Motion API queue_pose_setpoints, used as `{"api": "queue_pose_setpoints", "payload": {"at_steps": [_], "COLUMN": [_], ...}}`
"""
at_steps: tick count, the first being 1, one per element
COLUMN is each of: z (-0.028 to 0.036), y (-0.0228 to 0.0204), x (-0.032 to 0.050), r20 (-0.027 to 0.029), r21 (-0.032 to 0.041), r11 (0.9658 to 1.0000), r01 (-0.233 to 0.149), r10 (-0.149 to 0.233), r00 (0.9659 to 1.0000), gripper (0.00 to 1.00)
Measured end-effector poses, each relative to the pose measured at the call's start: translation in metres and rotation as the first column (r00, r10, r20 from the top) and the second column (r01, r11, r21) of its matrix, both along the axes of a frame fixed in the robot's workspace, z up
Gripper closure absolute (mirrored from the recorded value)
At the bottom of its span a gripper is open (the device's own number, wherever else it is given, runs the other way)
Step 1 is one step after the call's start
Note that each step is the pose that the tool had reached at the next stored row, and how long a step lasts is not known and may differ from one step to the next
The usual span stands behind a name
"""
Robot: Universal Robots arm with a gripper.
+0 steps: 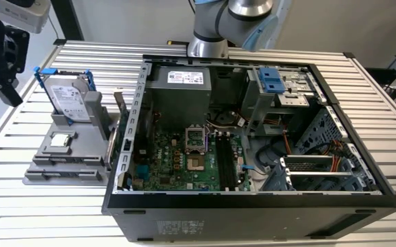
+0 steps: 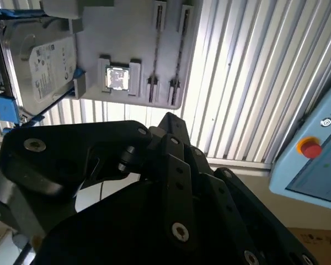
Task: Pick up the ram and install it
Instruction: 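Pick up the ram and move it above insertion slot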
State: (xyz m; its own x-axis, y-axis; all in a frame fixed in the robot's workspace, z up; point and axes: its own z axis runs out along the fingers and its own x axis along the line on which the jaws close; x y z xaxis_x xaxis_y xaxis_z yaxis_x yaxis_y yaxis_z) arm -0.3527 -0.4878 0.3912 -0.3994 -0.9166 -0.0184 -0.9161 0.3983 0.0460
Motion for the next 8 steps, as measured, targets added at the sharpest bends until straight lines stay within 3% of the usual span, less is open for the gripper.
{"api": "queue_pose_setpoints", "payload": {"at_steps": [3, 8], "z": [0.0, -0.0002], "y": [0.0001, 0.0], "x": [0.0, 0.0], "r20": [0.0066, 0.0278], "r21": [-0.0003, -0.0019], "r11": [0.9989, 0.9931], "r01": [-0.046, -0.117], "r10": [0.046, 0.117], "r00": [0.9989, 0.9927], "gripper": [1.0, 1.0]}}
